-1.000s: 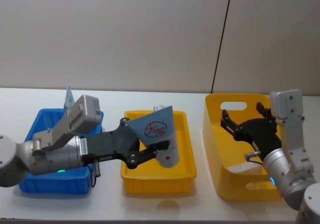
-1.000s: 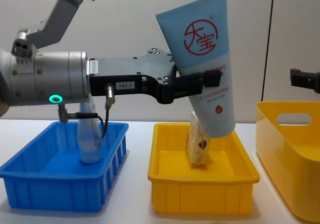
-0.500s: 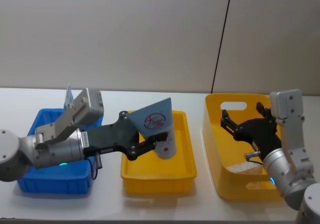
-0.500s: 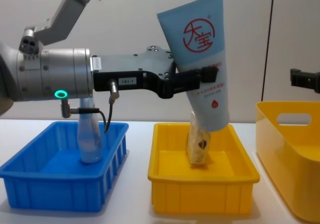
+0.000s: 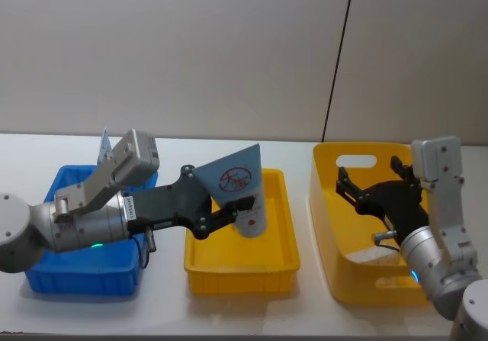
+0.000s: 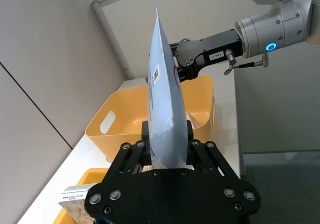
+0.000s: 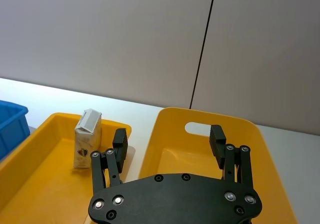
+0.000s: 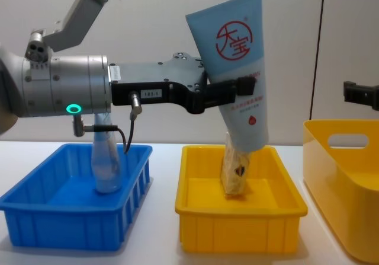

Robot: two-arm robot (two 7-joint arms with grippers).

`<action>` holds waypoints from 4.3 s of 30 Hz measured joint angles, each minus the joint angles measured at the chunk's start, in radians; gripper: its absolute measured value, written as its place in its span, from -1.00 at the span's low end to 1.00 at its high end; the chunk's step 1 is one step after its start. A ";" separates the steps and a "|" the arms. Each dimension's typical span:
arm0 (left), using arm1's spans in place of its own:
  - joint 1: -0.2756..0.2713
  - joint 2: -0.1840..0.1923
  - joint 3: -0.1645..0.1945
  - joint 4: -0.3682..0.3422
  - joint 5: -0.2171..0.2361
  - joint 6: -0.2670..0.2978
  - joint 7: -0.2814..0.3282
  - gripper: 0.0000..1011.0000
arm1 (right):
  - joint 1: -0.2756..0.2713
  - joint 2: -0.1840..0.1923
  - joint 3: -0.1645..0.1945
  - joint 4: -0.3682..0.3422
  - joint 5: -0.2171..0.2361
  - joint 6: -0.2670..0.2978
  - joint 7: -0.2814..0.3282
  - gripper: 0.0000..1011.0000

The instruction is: Bimanual collaborative sorting of washing and personal care products

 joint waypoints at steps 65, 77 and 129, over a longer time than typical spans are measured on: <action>-0.006 -0.001 0.002 0.008 0.001 -0.001 0.005 -0.40 | -0.106 0.064 -0.132 -0.109 -0.014 0.007 0.200 0.98; -0.006 -0.001 0.002 0.008 0.001 -0.001 0.005 -0.40 | -0.071 0.098 -0.159 -0.086 0.009 0.000 0.267 0.98; -0.006 -0.001 0.002 0.008 0.001 -0.001 0.006 -0.41 | 0.118 0.081 -0.286 0.120 -0.027 -0.082 0.272 0.28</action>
